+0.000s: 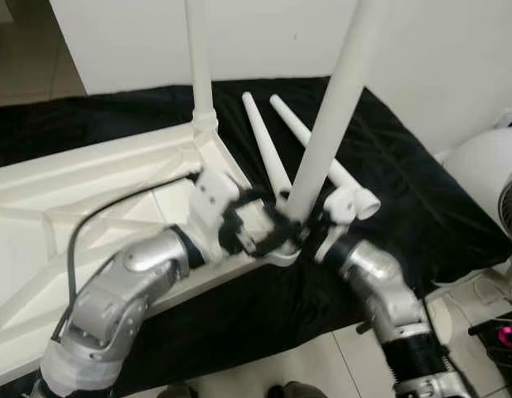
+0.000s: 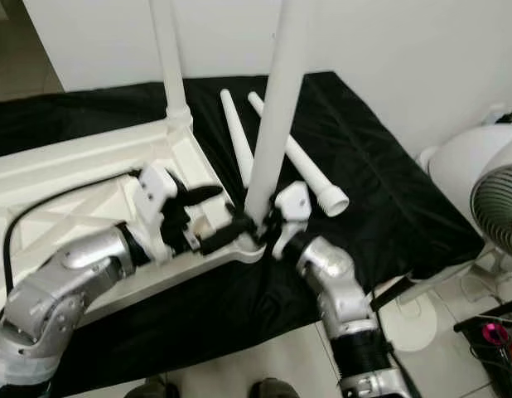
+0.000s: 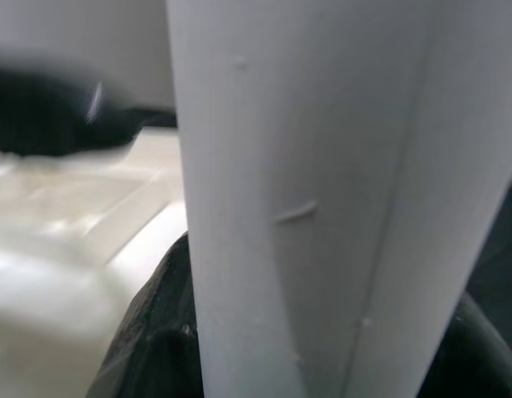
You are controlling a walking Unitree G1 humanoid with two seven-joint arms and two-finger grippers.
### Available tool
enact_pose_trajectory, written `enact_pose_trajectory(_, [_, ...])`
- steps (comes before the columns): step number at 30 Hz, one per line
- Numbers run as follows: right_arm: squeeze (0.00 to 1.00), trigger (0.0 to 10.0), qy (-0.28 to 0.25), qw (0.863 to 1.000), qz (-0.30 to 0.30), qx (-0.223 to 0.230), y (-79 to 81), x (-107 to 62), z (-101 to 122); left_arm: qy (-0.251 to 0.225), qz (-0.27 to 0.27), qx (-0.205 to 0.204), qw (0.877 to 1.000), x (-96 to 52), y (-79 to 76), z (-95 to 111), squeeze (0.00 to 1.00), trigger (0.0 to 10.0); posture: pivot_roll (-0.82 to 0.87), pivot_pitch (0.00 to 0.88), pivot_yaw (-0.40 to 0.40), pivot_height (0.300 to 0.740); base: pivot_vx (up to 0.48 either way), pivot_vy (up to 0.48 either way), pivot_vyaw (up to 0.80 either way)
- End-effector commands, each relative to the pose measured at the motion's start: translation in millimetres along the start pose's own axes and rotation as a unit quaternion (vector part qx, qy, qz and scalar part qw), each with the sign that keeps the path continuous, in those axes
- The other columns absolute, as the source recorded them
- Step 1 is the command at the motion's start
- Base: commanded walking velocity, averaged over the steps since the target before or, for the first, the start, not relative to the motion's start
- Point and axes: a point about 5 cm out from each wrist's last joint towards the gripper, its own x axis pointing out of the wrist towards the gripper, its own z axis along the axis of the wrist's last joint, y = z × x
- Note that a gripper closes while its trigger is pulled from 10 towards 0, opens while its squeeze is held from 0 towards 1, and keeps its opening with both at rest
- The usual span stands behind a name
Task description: Building children table
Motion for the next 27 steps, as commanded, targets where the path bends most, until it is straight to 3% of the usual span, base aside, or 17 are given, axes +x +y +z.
enact_pose_trajectory(1, [0.0, 10.0, -0.015, 1.0, 0.004, -0.003, -2.5, 1.5, 12, -0.012, -0.01, -0.005, 1.0, -0.7, 1.3, 5, 1.0, 10.0, -0.04, 0.04, -0.024, 0.74, 0.0, 0.0, 0.0])
enact_pose_trajectory(8, [0.0, 10.0, -0.012, 1.0, 0.014, -0.017, -6.6, 1.3, 22, -0.029, -0.01, -0.008, 0.999, -1.4, 6.0, 13, 1.0, 10.0, -0.03, 0.036, -0.026, 0.74, 0.0, 0.0, 0.0])
enact_pose_trajectory(9, [0.0, 10.0, 0.017, 0.999, 0.038, -0.03, -7.3, -0.5, 22, -0.045, -0.016, -0.01, 0.999, 0.5, 5.9, 21, 0.0, 10.0, -0.04, 0.034, -0.03, 0.74, 0.0, 0.0, 0.0])
enact_pose_trajectory(19, [0.0, 10.0, 0.072, 0.994, 0.078, -0.032, -5.5, -7.7, 20, -0.08, -0.042, -0.016, 0.996, 0.9, 1.4, 35, 0.0, 10.0, -0.04, 0.025, -0.033, 0.74, 0.0, 0.0, 0.0])
enact_pose_trajectory(21, [0.0, 10.0, 0.108, 0.986, 0.118, -0.046, 0.9, -14.4, 15, -0.082, -0.052, -0.005, 0.995, 2.7, -4.1, 38, 0.0, 10.0, -0.04, 0.02, -0.032, 0.74, 0.0, 0.0, 0.0])
enact_pose_trajectory(27, [0.0, 10.0, 0.14, 0.976, 0.16, -0.039, 10.3, -19.8, 10, -0.089, -0.071, 0.007, 0.993, 8.4, -12.9, 43, 0.0, 10.0, -0.04, 0.011, -0.036, 0.74, 0.0, 0.0, 0.0])
